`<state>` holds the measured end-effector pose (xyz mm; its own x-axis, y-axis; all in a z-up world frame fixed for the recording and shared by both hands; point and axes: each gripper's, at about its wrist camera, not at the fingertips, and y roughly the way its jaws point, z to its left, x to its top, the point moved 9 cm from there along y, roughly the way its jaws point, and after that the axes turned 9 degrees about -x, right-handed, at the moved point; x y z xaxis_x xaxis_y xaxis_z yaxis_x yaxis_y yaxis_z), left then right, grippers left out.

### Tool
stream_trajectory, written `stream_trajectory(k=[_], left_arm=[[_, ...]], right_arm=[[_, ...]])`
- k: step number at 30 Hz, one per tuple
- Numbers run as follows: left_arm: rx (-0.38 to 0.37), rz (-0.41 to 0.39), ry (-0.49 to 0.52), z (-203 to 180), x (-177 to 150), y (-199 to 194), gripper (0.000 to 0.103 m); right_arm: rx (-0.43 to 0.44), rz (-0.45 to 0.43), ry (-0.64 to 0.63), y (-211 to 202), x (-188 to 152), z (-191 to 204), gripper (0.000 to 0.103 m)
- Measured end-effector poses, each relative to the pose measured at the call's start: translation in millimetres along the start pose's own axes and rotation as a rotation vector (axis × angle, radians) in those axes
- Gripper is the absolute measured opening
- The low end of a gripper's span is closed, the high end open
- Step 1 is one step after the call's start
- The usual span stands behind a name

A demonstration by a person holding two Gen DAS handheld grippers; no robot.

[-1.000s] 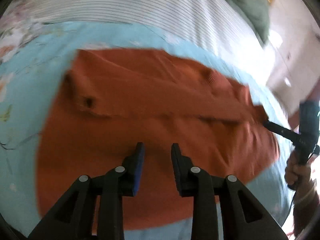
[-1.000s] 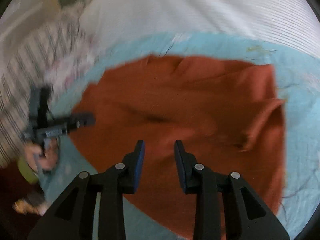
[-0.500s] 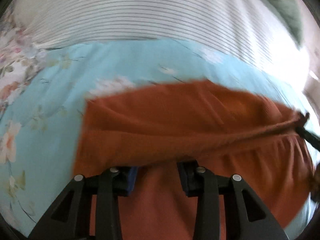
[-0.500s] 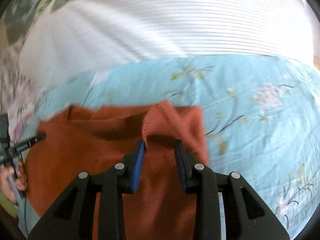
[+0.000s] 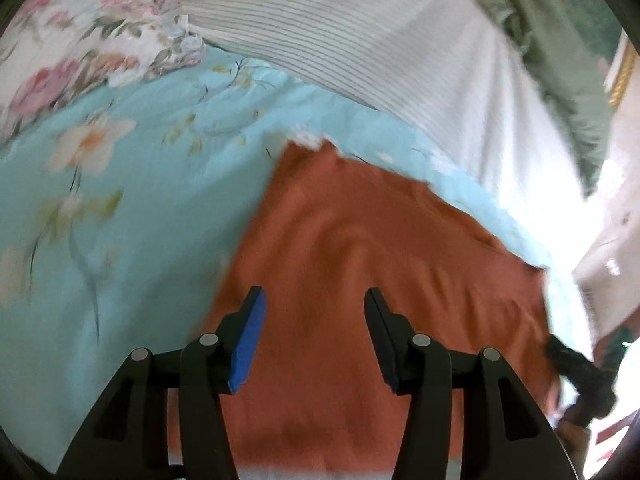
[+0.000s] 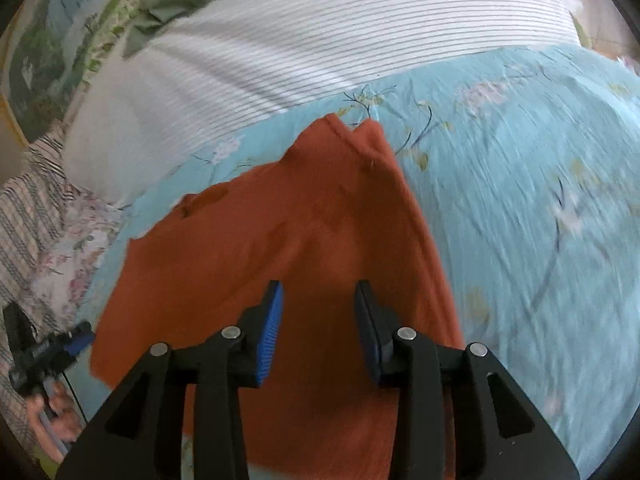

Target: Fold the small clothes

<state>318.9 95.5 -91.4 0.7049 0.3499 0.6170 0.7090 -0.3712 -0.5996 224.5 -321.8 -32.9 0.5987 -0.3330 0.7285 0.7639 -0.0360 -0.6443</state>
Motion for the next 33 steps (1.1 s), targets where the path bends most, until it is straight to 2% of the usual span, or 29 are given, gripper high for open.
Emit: stream_trajectory(k=[2, 4, 7, 9, 14, 19, 26, 29, 33], left_arm=[[-0.036, -0.011, 0.0, -14.0, -23.5, -19.6, 0.052], [-0.059, -0.014, -0.001, -26.0, -43.0, -34.2, 0.058], [-0.089, 0.003, -0.013, -35.6, -65.7, -48.4, 0.061], [-0.118, 0.015, -0.046, -36.2, -78.2, -52.8, 0.065], [-0.164, 0.047, -0.156, -24.6, -98.7, -48.3, 0.065], [-0.196, 0.069, -0.248, -17.8, -108.4, -33.4, 0.065], [-0.182, -0.007, -0.356, 2.3, -81.1, -8.8, 0.064], [-0.135, -0.038, -0.363, 13.0, -68.2, -1.2, 0.055], [-0.087, -0.054, -0.349, 20.6, -59.2, 2.0, 0.035]], right_arm=[[0.03, 0.017, 0.027, -9.9, -15.4, 4.3, 0.041], [0.054, 0.023, 0.046, -20.2, -28.1, 7.9, 0.041], [0.064, 0.032, 0.037, -33.5, -46.1, 11.7, 0.046], [0.068, 0.036, 0.026, -35.2, -52.3, 14.8, 0.046], [0.083, 0.035, 0.035, -40.9, -60.6, 15.3, 0.047], [0.097, 0.02, 0.018, -42.5, -65.0, 19.8, 0.047], [0.141, 0.012, 0.039, -40.3, -65.8, 18.1, 0.047], [0.155, 0.012, 0.051, -39.4, -66.4, 16.7, 0.047], [0.161, 0.011, 0.041, -39.0, -65.7, 19.5, 0.047]])
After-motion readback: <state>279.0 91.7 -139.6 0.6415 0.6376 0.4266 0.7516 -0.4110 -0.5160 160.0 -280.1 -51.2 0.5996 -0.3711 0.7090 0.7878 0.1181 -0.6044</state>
